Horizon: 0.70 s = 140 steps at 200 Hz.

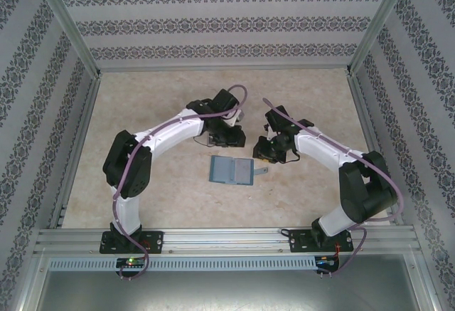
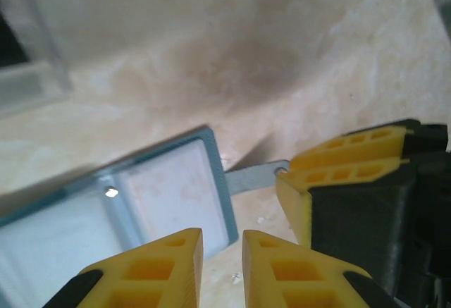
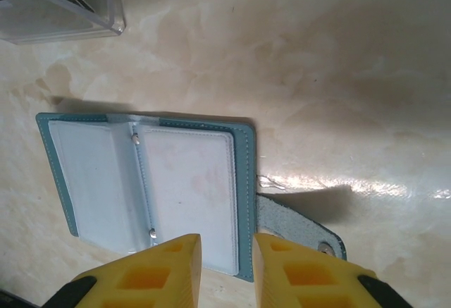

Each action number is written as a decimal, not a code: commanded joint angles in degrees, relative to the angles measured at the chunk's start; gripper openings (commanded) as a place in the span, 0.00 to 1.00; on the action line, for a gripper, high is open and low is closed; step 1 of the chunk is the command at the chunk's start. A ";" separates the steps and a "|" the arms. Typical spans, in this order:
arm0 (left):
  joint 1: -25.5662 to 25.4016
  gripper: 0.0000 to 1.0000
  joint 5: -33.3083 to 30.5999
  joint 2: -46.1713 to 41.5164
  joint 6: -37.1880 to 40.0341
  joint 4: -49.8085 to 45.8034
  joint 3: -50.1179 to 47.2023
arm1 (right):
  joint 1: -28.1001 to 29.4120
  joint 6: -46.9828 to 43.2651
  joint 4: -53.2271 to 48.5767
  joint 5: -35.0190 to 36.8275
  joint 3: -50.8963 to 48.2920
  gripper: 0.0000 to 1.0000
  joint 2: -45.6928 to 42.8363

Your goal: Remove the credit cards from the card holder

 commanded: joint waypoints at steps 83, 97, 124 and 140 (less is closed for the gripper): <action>-7.08 0.22 2.24 1.38 -13.48 10.71 -11.07 | -2.32 -0.74 -1.60 -0.09 -1.56 0.27 -3.42; -7.35 0.21 3.00 2.12 -13.78 11.61 -11.55 | -2.30 -0.61 -1.38 -0.26 -1.66 0.27 -3.32; -7.44 0.21 3.38 3.39 -13.78 12.22 -11.73 | -2.27 -0.41 -1.04 -0.29 -1.84 0.28 -3.24; -7.44 0.20 4.43 4.60 -13.70 13.15 -11.89 | -2.23 -0.45 -0.86 -0.38 -2.02 0.28 -3.05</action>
